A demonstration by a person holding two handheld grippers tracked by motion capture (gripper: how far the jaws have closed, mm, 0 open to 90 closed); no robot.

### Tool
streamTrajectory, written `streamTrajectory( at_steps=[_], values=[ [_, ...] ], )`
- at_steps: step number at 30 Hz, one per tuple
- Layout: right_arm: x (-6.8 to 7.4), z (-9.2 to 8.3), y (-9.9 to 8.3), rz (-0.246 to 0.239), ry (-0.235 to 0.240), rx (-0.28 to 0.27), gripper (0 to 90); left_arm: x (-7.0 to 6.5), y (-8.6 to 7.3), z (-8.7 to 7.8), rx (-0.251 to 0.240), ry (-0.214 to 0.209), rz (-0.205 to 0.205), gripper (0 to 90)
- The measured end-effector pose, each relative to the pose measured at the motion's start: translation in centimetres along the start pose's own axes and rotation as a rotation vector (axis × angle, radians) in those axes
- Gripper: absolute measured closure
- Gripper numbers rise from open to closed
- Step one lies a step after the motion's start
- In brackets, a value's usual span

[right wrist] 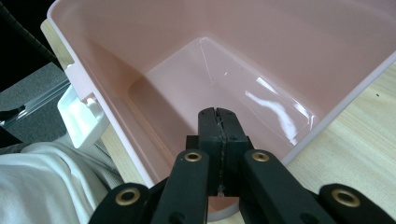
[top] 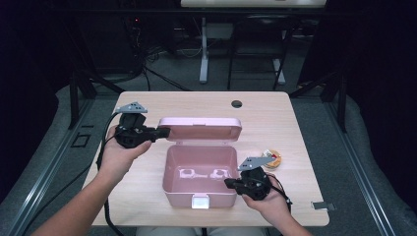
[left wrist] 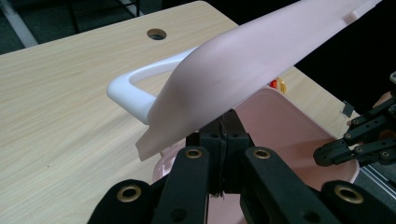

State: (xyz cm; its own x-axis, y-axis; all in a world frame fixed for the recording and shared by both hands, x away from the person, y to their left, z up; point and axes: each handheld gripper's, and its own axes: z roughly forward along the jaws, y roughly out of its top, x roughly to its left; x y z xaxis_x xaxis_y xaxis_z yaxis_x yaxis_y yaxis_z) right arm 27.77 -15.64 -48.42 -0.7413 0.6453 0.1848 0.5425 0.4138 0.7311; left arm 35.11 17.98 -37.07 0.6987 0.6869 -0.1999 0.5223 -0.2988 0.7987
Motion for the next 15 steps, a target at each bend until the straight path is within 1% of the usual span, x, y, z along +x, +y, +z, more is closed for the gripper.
streamTrajectory(
  at_steps=[15],
  values=[
    [-0.02,0.0,0.03,0.003,0.001,0.001,90.0,0.34,-0.52,-0.71,-0.009,0.012,-0.008,89.5]
  ],
)
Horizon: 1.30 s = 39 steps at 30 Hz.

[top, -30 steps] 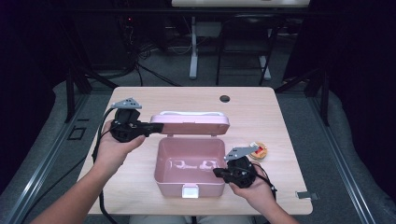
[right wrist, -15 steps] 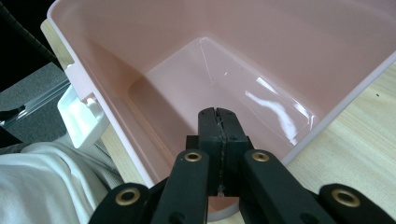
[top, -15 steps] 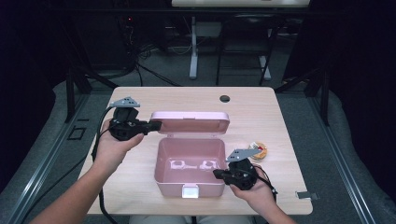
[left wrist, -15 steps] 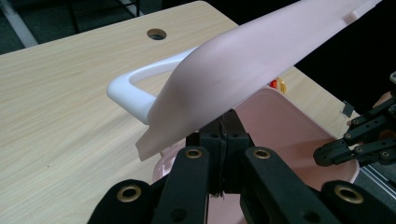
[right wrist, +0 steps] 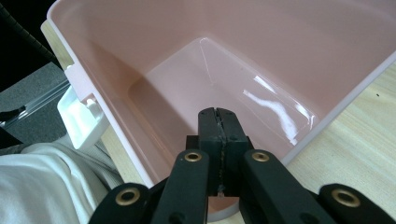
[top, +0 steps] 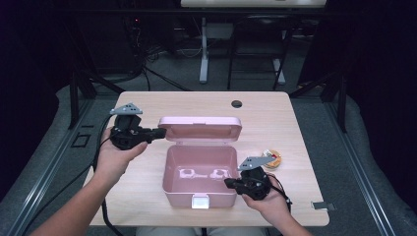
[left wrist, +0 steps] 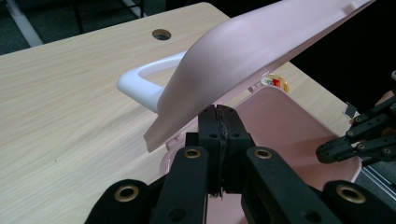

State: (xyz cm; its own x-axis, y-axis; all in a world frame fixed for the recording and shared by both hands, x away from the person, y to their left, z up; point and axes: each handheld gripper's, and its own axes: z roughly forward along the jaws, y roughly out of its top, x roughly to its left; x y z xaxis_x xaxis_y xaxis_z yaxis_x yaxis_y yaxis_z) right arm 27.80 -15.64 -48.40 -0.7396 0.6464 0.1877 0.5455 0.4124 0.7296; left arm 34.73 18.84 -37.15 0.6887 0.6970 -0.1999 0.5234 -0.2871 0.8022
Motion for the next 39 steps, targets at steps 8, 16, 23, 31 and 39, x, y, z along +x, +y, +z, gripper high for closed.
streamTrajectory(
  at_steps=[8,16,23,31,39],
  values=[
    [0.0,0.0,0.0,0.002,0.002,-0.002,90.0,0.4,-0.3,-0.3,0.0,0.015,-0.002,88.5],
    [0.0,0.0,-0.1,0.007,0.003,-0.004,90.0,0.6,-0.4,-0.1,-0.026,0.107,0.003,68.1],
    [0.0,0.0,-0.1,0.009,0.006,-0.008,90.0,1.0,0.4,1.2,-0.066,0.12,0.013,77.8],
    [-0.1,0.0,-0.2,0.006,0.01,-0.02,90.0,1.1,1.0,1.7,-0.059,0.191,0.027,84.8],
    [-0.1,0.0,-0.3,0.007,0.011,-0.023,90.0,1.5,1.6,2.3,-0.057,0.204,0.008,86.0]
  ],
)
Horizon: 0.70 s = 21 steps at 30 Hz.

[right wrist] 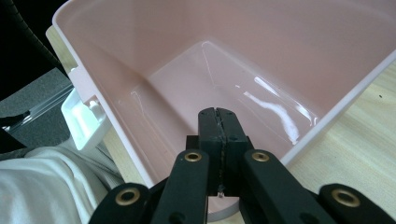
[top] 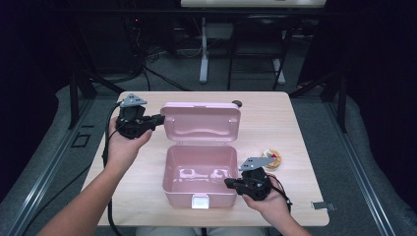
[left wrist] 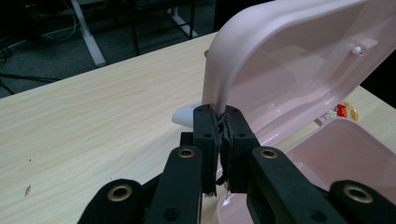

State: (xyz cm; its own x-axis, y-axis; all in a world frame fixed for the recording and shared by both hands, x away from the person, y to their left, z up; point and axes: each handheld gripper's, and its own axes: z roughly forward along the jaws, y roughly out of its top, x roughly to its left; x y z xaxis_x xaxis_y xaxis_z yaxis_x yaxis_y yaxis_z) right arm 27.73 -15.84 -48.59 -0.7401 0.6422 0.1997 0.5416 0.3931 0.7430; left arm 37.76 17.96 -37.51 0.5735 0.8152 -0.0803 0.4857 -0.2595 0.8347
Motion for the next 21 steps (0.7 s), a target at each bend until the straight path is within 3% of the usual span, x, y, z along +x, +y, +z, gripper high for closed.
streamTrajectory(
  at_steps=[21],
  values=[
    [0.0,0.0,0.0,-0.009,0.011,0.004,90.0,0.9,0.7,1.4,0.001,-0.004,-0.05,87.2]
  ],
)
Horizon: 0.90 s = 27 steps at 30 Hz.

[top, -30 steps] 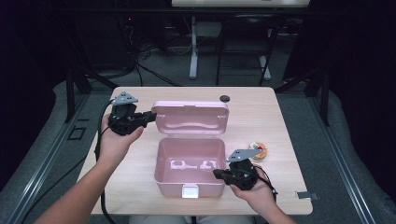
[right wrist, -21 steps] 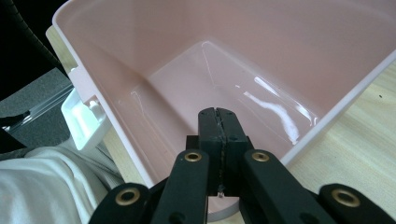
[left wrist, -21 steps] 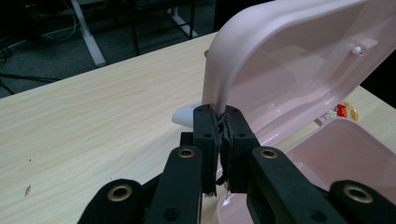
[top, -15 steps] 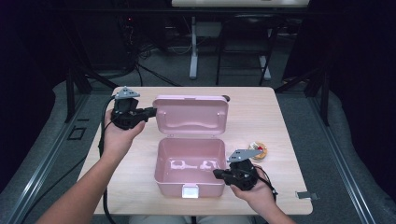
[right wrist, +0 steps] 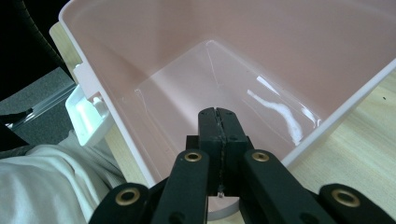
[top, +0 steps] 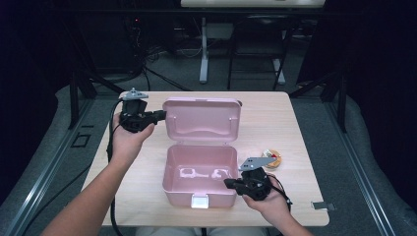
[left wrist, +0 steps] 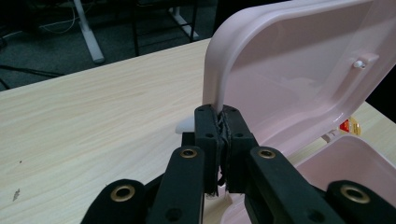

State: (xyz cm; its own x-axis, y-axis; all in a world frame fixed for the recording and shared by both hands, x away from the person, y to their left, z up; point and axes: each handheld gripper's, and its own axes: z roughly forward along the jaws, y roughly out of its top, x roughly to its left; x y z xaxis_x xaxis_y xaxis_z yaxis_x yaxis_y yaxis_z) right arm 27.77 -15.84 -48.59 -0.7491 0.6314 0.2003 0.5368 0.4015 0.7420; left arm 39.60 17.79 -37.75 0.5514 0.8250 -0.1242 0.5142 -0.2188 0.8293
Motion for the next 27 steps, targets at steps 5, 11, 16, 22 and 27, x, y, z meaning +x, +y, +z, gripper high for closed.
streamTrajectory(
  at_steps=[5,11,16,22,27],
  values=[
    [0.0,0.0,0.0,0.002,-0.003,0.003,90.0,0.1,0.2,0.2,0.011,0.003,-0.012,87.4],
    [0.1,0.0,-0.1,0.004,-0.003,0.0,90.0,0.2,0.3,0.4,0.011,0.004,-0.025,87.6],
    [0.1,0.0,-0.1,0.004,-0.001,0.002,90.0,0.4,0.6,0.8,0.017,0.006,-0.04,87.6],
    [0.1,-0.1,-0.1,0.001,0.002,0.002,90.0,0.9,0.6,1.4,0.014,-0.005,-0.068,87.7],
    [0.0,-0.1,0.0,-0.002,0.006,0.005,90.0,1.3,0.8,1.9,0.018,-0.01,-0.098,87.8]
  ],
)
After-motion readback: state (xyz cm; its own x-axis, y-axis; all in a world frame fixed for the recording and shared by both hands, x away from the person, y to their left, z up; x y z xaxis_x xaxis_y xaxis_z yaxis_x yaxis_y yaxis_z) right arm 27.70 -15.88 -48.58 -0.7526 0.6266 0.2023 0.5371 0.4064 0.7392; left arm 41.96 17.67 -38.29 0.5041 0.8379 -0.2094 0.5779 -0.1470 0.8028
